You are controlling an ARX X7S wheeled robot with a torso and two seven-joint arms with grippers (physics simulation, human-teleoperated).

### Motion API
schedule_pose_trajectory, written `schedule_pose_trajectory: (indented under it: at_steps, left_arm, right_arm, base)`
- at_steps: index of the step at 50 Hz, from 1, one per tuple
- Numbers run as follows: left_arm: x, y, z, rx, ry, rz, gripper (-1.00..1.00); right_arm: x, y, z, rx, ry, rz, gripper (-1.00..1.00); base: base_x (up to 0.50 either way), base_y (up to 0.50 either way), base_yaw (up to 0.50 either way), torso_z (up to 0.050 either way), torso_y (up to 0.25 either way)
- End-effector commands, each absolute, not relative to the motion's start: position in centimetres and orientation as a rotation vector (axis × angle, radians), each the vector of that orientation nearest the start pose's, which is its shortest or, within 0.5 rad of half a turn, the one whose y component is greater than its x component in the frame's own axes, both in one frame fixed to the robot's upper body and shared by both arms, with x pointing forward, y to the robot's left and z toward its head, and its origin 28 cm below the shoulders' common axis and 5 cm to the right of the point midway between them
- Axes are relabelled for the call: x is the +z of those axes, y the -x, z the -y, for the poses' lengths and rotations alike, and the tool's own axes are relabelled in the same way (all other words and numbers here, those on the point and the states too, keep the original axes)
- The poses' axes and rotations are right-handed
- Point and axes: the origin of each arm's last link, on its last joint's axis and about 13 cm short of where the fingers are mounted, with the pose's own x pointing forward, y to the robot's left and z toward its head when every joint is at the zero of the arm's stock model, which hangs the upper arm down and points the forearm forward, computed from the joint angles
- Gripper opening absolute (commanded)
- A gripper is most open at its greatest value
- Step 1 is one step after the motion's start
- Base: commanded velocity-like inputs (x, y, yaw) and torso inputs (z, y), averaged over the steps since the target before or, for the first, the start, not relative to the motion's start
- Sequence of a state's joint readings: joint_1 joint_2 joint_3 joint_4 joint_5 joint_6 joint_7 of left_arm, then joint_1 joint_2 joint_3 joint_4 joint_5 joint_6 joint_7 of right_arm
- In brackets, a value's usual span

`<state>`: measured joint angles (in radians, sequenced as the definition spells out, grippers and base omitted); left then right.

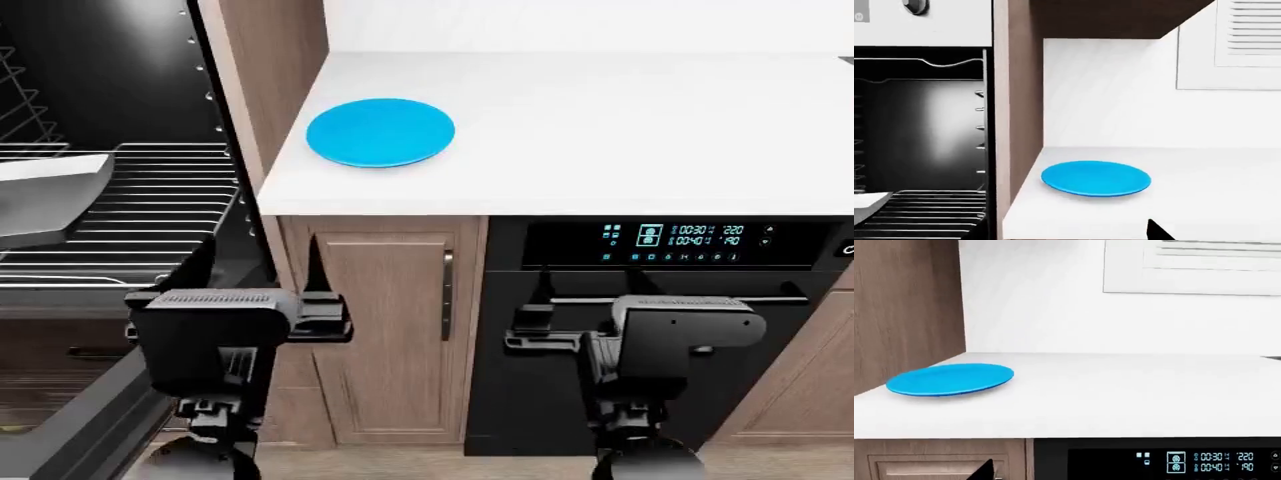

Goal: Pick the corn from the oven and place it on the plate on the counter.

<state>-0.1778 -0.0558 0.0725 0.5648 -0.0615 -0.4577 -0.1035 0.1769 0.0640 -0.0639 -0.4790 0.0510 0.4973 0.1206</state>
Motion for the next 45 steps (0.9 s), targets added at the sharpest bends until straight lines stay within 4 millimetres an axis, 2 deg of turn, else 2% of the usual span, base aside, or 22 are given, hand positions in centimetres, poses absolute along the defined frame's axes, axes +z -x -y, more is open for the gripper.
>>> schedule_pose_trajectory:
  at_steps: [1,3,5,7,9,14,20,36,45]
  left_arm:
    - [22.9,-21.8,-19.6,0.024,0.031,0.454,1.0]
    - [24.6,-21.6,-19.6,0.023,0.016,0.472,1.0]
    - [27.0,-20.8,-19.4,0.014,0.001,0.533,1.0]
    - [28.3,-20.7,-19.4,0.003,0.022,0.558,1.0]
    - [30.2,-20.3,-19.3,-0.002,0.015,0.6,1.0]
    - [32.1,-19.4,-19.4,-0.008,0.018,0.633,1.0]
    - [34.0,-18.6,-19.5,-0.025,0.031,0.679,1.0]
    - [35.1,-17.7,-19.5,-0.039,0.041,0.701,1.0]
    - [34.9,-17.9,-19.4,-0.041,0.045,0.694,1.0]
  right_arm:
    - [21.8,-22.2,8.6,0.027,0.024,0.347,1.0]
    - [23.6,-21.8,8.3,0.047,0.021,0.38,1.0]
    - [25.5,-21.5,8.1,0.057,0.011,0.419,1.0]
    - [26.5,-21.3,8.2,0.058,0.009,0.441,1.0]
    - [28.2,-20.9,8.1,0.067,0.008,0.484,1.0]
    - [30.0,-20.6,8.2,0.069,0.007,0.518,1.0]
    - [31.2,-20.1,8.3,0.055,-0.007,0.539,1.0]
    - [32.4,-19.5,8.5,0.045,-0.009,0.558,1.0]
    - [32.2,-19.5,8.5,0.052,-0.036,0.531,1.0]
  base:
    - [0.0,0.0,0.0,0.0,0.0]
    - [0.0,0.0,0.0,0.0,0.0]
    - [0.0,0.0,0.0,0.0,0.0]
    - [0.0,0.0,0.0,0.0,0.0]
    - [0.0,0.0,0.0,0.0,0.0]
    - [0.0,0.0,0.0,0.0,0.0]
    - [0.0,0.0,0.0,0.0,0.0]
    - [0.0,0.0,0.0,0.0,0.0]
    - [0.0,0.5,0.0,0.0,0.0]
